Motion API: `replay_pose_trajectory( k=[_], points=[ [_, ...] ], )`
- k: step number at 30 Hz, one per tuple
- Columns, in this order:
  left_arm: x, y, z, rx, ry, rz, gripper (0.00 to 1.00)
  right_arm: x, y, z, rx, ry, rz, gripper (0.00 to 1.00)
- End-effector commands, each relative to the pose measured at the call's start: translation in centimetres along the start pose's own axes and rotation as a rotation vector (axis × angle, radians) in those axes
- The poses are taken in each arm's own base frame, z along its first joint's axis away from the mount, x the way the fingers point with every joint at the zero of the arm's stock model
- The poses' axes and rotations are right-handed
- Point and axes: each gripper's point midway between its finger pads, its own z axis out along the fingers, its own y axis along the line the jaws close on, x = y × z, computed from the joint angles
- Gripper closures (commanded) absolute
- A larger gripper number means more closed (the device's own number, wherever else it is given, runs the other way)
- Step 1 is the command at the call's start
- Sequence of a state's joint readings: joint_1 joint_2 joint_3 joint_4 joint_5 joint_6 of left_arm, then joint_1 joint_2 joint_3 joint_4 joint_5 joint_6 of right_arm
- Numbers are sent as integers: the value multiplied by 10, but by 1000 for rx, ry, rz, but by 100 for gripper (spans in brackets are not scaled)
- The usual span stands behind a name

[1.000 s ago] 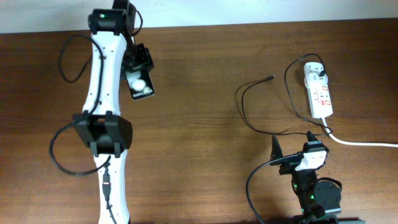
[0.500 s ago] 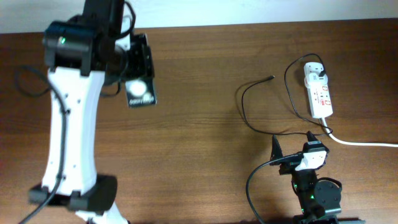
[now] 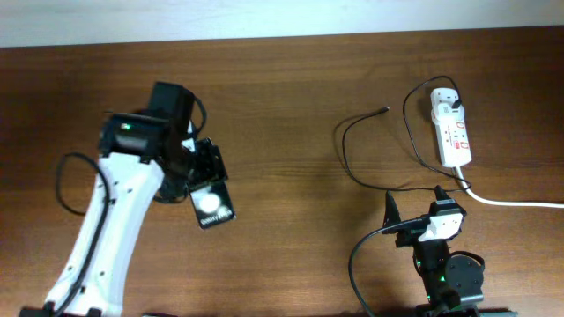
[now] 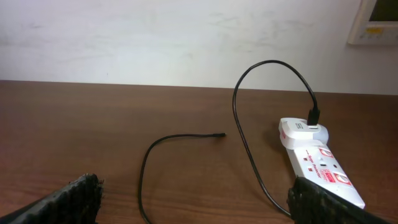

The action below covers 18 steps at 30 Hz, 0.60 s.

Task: Plug charger to phone and switch on socket
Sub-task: 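Lift the phone with the left gripper and tilt it toward center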

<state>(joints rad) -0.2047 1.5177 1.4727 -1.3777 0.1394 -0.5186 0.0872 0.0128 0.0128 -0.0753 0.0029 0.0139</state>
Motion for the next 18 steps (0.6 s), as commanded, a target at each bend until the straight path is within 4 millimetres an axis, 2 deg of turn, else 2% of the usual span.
replay_pose_trajectory(
  k=[1, 4, 10, 15, 17, 18],
  points=[
    [4, -9, 33, 85, 33, -125, 46, 3, -1, 0, 5, 4, -6, 1],
    [4, -11, 46, 109, 38, -186, 46, 3, -1, 0, 5, 4, -6, 1],
    [-1, -14, 48, 126, 24, -243, 44, 3, -1, 0, 5, 4, -6, 1],
    [10, -42, 42, 278, 113, -231, 45, 2, -1, 0, 5, 2, -6, 1],
    [12, -48, 39, 317, 140, -234, 45, 3, 0, 0, -4, 4, -4, 1],
    [13, -50, 37, 338, 153, -238, 45, 2, 6, 0, -36, 4, 66, 1]
  ],
)
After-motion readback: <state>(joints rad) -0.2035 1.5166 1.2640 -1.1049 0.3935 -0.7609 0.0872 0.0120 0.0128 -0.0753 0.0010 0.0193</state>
